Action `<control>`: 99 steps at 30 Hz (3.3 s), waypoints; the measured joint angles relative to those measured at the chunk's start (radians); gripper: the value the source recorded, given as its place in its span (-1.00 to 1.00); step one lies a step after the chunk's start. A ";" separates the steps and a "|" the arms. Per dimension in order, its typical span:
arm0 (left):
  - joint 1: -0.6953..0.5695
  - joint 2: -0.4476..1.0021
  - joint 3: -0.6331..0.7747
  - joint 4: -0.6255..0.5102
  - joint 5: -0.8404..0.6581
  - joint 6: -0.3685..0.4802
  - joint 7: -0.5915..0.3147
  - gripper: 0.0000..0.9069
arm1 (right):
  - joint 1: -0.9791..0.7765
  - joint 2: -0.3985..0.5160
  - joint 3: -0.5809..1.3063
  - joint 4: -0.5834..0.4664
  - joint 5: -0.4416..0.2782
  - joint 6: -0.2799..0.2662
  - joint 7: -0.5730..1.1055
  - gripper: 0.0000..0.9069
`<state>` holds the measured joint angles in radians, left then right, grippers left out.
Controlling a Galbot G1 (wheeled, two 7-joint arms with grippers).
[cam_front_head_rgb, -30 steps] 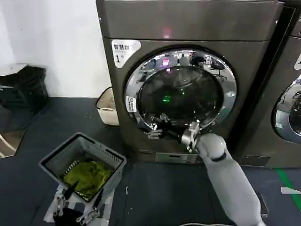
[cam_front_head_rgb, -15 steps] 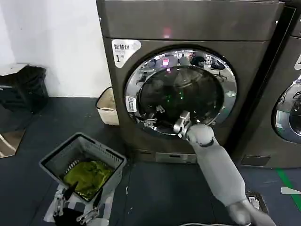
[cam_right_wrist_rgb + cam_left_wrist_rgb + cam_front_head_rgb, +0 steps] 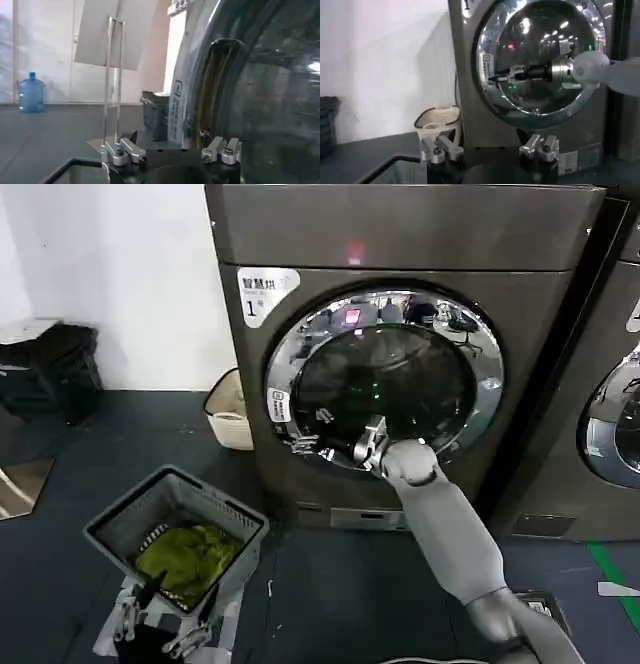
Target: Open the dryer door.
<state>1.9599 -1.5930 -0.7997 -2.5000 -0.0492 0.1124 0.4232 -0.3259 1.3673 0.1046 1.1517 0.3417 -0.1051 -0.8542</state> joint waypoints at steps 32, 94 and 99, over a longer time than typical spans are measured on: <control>-0.340 0.482 -0.040 0.364 -0.545 0.012 -0.058 1.00 | -0.238 -0.175 0.118 0.333 0.064 -0.092 -0.525 1.00; -1.422 0.528 1.205 0.724 -0.805 0.006 -0.026 1.00 | -1.122 -0.272 1.768 0.654 0.231 -0.074 0.587 1.00; -1.504 0.476 1.299 0.759 -0.826 0.006 -0.050 1.00 | -1.152 -0.286 1.838 0.639 0.215 -0.102 0.595 1.00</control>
<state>0.4562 -1.1168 0.4990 -1.7409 -0.8749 0.1180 0.3730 -1.4777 1.0814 1.9422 1.7906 0.5567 -0.2071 -0.2593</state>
